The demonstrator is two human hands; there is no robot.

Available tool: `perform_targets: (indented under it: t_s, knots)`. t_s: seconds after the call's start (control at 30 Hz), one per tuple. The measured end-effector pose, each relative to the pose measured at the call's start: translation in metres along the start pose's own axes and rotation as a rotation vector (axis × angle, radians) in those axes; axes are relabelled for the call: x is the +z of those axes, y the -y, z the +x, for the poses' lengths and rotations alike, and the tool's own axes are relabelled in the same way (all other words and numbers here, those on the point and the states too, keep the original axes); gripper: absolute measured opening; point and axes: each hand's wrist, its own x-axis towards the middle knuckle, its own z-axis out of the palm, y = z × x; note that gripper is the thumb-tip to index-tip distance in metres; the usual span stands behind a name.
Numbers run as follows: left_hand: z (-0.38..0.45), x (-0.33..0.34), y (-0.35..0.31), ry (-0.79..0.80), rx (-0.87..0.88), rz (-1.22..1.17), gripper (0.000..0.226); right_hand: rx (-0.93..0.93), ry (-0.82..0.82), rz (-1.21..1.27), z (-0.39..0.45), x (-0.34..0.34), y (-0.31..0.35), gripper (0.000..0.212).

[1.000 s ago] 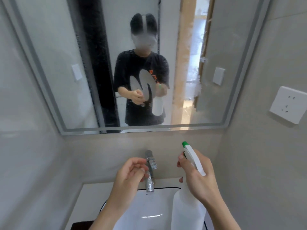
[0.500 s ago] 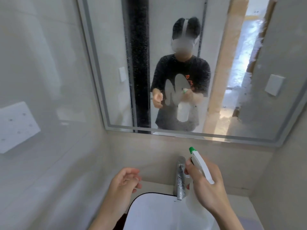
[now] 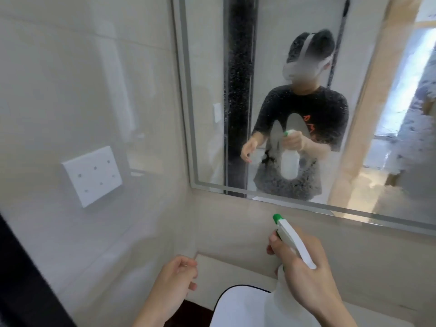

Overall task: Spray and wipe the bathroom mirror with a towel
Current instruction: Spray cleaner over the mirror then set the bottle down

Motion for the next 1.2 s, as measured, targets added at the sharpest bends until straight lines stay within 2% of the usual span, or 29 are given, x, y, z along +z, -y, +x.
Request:
perform_targets:
  t_s: [0.23, 0.4, 0.57, 0.73, 0.9, 1.0, 1.13, 1.2]
  knots:
    - [-0.013, -0.021, -0.008, -0.011, 0.012, 0.014, 0.042, -0.023, 0.044, -0.034, 0.008, 0.034, 0.003, 0.041]
    - [-0.018, -0.037, -0.025, -0.056, 0.107, -0.010, 0.040, -0.019, 0.061, 0.011, 0.018, 0.045, 0.010, 0.022]
    - [-0.018, -0.043, -0.043, -0.068, 0.196, -0.039, 0.037, -0.079, 0.072, -0.091, 0.026, 0.055, -0.003, 0.028]
    - [-0.017, -0.044, -0.058, -0.086, 0.263, -0.041, 0.036, -0.073, 0.090, -0.033, 0.028, 0.064, -0.003, 0.034]
    - [-0.014, -0.048, -0.066, -0.055, 0.279, -0.080, 0.036, -0.186, 0.047, -0.037, 0.032, 0.061, 0.013, 0.017]
    - [-0.015, -0.051, -0.069, 0.032, 0.295, -0.125, 0.038, -0.240, 0.021, -0.073, 0.030, 0.064, 0.014, 0.023]
    - [-0.013, -0.053, -0.071, 0.043, 0.310, -0.118, 0.058, -0.167, 0.012, -0.038, 0.026, 0.068, 0.010, 0.030]
    - [-0.012, -0.055, -0.072, 0.011, 0.306, -0.103, 0.049, -0.147, 0.015, -0.002, 0.028, 0.066, 0.015, 0.028]
